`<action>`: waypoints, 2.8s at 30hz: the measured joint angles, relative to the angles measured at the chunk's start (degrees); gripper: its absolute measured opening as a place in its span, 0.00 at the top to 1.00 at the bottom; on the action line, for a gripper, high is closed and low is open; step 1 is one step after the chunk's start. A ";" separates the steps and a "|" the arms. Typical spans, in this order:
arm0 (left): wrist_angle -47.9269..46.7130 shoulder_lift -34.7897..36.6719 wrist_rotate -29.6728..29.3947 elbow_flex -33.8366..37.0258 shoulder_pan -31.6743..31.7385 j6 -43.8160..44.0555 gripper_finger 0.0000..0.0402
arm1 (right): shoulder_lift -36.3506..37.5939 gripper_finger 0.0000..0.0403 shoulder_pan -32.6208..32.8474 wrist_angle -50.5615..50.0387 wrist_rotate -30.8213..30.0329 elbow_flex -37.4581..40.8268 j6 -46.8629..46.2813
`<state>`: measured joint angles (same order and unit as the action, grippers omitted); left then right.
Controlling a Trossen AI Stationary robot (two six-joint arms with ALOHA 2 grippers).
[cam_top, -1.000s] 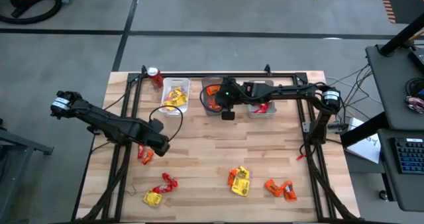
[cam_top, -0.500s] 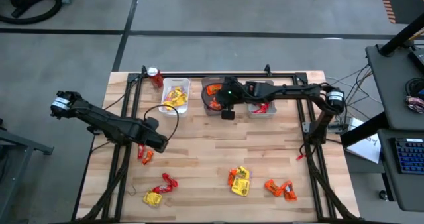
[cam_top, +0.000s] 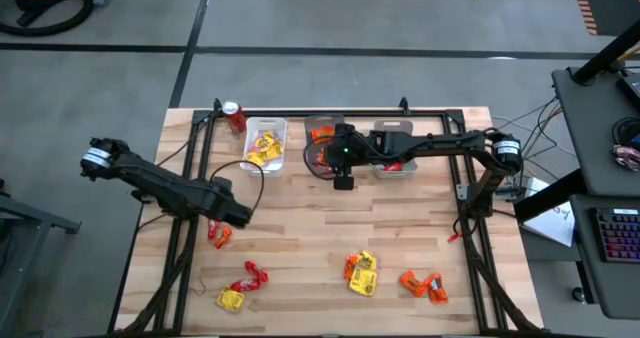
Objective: Sort candy
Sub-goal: Put the red chocolate into the gray bin
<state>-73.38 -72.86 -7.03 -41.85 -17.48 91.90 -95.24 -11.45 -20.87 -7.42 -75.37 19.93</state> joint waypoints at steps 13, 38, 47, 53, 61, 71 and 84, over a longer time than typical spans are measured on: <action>1.61 -13.39 7.14 0.33 0.01 0.19 0.73 | 0.02 0.68 0.46 -1.84 -0.02 0.00 0.00; 12.09 -16.65 7.95 3.70 0.05 -6.49 0.83 | 0.07 0.68 1.12 -2.99 0.02 0.02 -1.85; 12.44 -16.21 4.76 2.14 0.01 -11.30 0.98 | 0.16 0.68 1.77 -4.98 0.02 0.02 -2.47; 14.84 -14.31 -4.39 -2.55 0.05 -17.52 0.99 | 2.18 0.68 2.45 -11.31 1.45 0.04 -6.91; 23.22 -9.80 -18.60 -10.64 0.05 -35.85 1.00 | 5.90 0.68 6.40 -12.18 10.45 2.83 -12.77; 61.55 -5.02 -13.67 -10.37 0.03 -76.30 1.00 | 6.12 0.68 14.94 15.53 10.45 14.41 -17.29; 78.67 -9.31 -8.42 -10.19 0.07 -88.50 1.00 | 5.70 0.68 19.76 43.77 11.03 22.45 -20.51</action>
<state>5.29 -82.17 -15.45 -52.03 -17.41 3.40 -89.54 8.31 22.91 3.61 -52.92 -0.58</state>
